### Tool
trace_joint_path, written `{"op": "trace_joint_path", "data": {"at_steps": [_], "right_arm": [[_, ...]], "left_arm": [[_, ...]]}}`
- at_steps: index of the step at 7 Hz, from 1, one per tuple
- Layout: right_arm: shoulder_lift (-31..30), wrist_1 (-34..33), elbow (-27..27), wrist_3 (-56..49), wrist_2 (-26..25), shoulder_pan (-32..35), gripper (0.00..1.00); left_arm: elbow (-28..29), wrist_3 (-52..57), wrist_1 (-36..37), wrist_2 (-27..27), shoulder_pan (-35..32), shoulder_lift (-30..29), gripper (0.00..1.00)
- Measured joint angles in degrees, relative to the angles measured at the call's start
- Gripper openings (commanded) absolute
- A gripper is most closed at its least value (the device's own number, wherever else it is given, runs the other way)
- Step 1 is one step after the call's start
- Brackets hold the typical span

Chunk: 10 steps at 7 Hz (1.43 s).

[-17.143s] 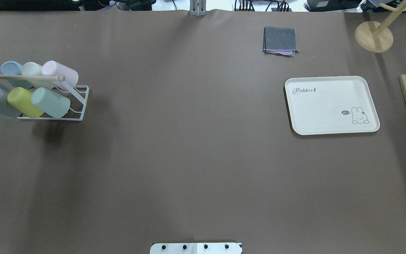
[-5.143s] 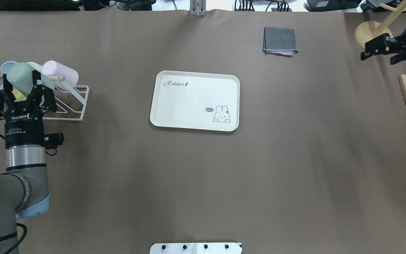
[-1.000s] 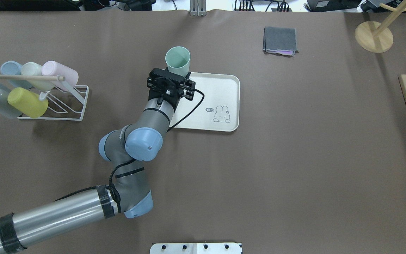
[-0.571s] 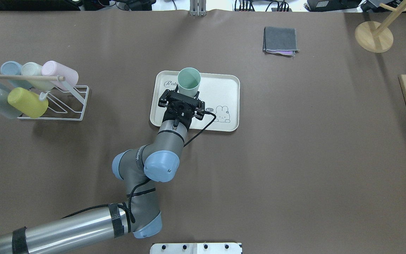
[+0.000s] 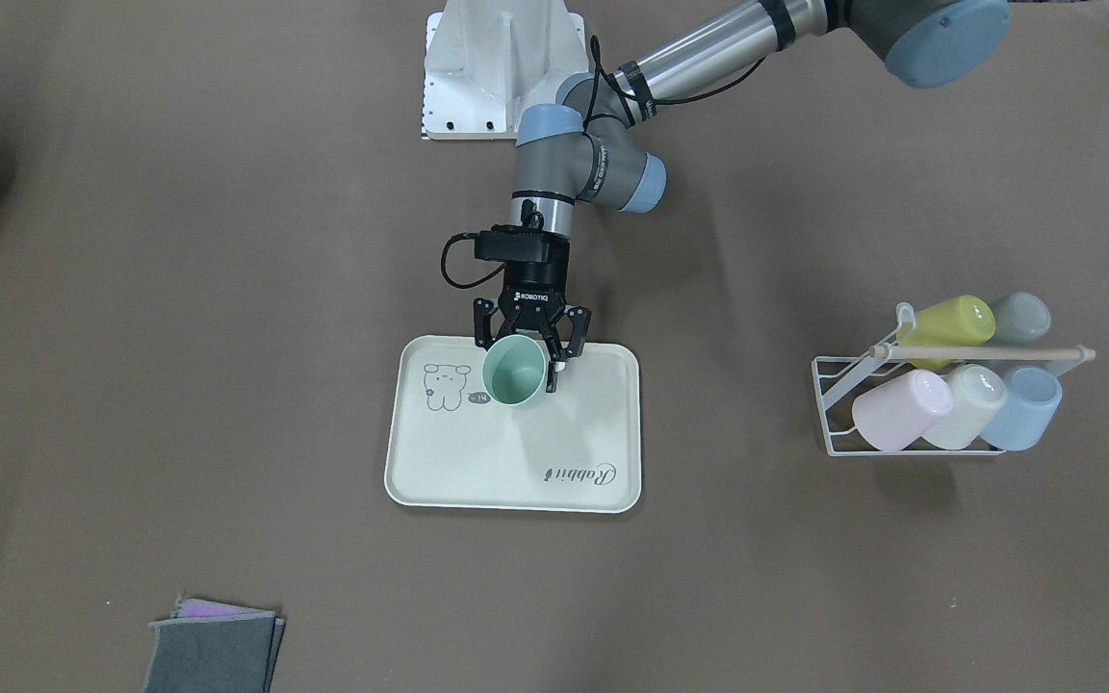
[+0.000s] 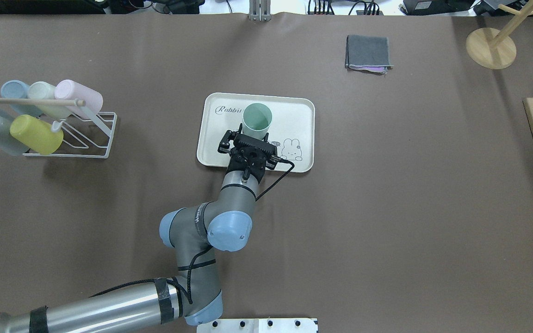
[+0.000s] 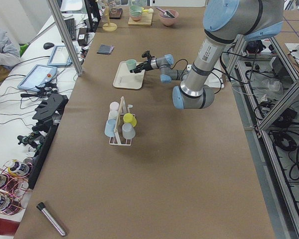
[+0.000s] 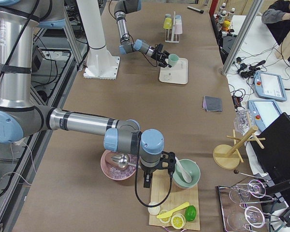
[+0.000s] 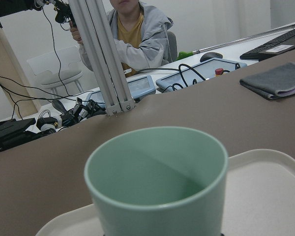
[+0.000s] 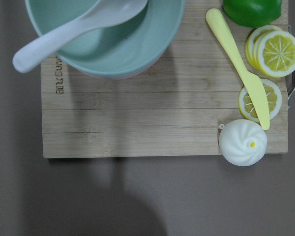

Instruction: Pick up and place green cup on tray

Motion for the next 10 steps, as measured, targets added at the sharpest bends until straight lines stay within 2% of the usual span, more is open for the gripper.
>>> {"op": "trace_joint_path", "data": {"at_steps": [8, 9, 10], "right_arm": [[0.0, 0.1, 0.0, -0.1, -0.1, 0.0, 1.00], [0.1, 0.1, 0.0, -0.1, -0.1, 0.0, 1.00], [0.1, 0.1, 0.0, -0.1, -0.1, 0.0, 1.00]], "left_arm": [[3.6, -5.9, 0.1, -0.4, 0.1, -1.1, 0.40], [3.7, -5.9, 0.2, -0.4, 0.1, -1.3, 0.53], [3.8, -5.9, 0.2, -0.4, 0.1, -1.4, 0.62]]}}
